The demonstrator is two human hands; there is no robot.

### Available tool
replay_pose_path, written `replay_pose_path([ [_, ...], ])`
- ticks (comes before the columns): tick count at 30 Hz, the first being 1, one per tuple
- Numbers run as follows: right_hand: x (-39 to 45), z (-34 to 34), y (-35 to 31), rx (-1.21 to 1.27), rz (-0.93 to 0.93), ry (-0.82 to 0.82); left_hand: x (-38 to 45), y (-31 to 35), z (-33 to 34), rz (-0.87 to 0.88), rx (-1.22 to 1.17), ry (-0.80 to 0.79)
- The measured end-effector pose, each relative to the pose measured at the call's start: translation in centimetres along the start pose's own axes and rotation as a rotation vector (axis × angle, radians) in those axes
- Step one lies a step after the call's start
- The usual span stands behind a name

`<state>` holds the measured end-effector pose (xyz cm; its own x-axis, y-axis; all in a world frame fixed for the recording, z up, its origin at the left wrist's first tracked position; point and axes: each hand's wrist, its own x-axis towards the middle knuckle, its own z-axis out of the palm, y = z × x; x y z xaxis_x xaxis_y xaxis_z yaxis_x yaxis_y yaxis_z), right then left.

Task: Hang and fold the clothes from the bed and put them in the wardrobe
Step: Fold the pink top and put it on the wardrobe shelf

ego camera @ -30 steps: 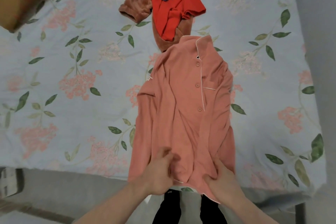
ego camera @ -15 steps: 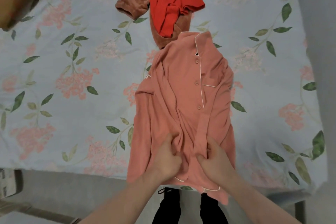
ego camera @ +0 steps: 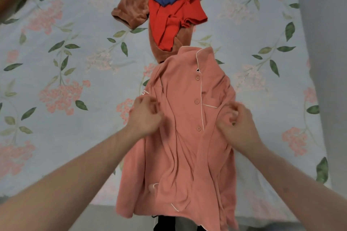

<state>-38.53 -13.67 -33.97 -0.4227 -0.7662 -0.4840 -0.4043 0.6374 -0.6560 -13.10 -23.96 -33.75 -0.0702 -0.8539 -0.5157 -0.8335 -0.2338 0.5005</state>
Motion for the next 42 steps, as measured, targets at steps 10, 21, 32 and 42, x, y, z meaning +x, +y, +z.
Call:
replay_pose_path([
  [10, 13.9, 0.6, -6.0, 0.042, 0.199, -0.041, 11.9, 5.9, -1.6, -0.158, -0.37, 0.048],
  [21, 17.2, 3.6, -2.1, 0.085, 0.156, -0.045, 14.6, 5.6, 1.8, -0.255, -0.721, -0.178],
  [32, 17.4, 2.4, -4.4, 0.272, 0.149, 0.028, 14.3, 6.6, 0.8, -0.156, -0.772, -0.195],
  [42, 14.2, -3.4, -9.5, 0.125, -0.288, -0.061, 11.6, 8.2, -4.2, 0.176, -0.673, -0.032],
])
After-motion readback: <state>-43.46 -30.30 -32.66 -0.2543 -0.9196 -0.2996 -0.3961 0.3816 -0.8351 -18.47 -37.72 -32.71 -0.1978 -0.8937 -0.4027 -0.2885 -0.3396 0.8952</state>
